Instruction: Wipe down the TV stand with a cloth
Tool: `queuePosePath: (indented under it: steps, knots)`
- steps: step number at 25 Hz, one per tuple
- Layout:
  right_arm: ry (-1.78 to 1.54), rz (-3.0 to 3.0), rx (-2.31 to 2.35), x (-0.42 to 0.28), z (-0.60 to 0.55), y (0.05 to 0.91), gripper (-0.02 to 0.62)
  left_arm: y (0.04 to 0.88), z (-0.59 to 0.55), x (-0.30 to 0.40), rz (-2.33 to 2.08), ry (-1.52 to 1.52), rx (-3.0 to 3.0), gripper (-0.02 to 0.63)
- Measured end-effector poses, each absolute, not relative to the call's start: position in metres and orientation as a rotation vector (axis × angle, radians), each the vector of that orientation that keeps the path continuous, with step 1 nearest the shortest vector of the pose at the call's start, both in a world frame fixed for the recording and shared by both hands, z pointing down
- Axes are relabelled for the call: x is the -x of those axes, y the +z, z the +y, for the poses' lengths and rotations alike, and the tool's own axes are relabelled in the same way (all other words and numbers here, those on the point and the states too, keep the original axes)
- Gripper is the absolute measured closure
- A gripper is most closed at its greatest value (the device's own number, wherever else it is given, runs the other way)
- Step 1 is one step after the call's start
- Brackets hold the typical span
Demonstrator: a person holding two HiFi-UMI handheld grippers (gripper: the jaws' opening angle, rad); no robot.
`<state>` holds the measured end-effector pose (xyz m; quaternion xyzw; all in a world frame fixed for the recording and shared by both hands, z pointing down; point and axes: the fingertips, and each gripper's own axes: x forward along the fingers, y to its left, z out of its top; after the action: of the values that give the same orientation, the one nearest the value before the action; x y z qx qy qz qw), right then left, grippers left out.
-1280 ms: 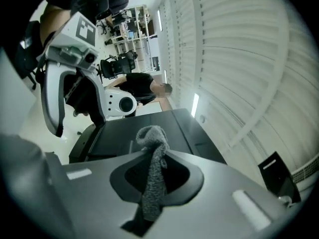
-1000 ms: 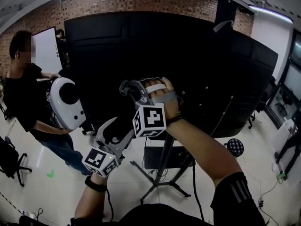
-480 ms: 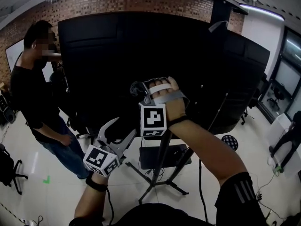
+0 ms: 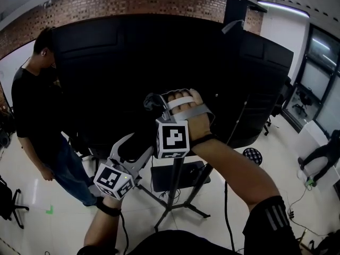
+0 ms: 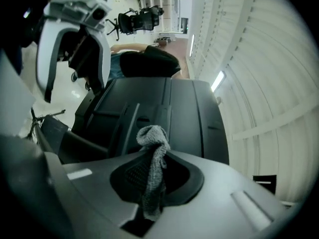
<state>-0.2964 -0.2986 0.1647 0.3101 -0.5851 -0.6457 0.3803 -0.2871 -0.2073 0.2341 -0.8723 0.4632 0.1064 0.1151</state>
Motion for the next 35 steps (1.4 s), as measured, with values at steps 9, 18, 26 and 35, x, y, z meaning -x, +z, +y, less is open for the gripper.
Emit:
queuePosePath:
  steps: [9,18,26,35]
  knots:
    - [-1.705,-1.739,-0.617,0.366,-0.269,0.2,0.574,0.248,-0.203,0.324,1.489,0.289,2.509,0.327]
    - [-1.696,-1.631,-0.596,0.372,-0.295,0.233,0.574,0.268,-0.204,0.344,1.565,0.27,2.504,0.327]
    - [-1.642,-1.525,-0.663,0.325,-0.305,0.234,0.574,0.267,-0.214,0.308,1.459,0.275,2.571,0.327]
    - [-1.599,-1.491,-0.696,0.292,-0.313,0.235,0.574,0.27,-0.227,0.271,1.361,0.273,2.632,0.327]
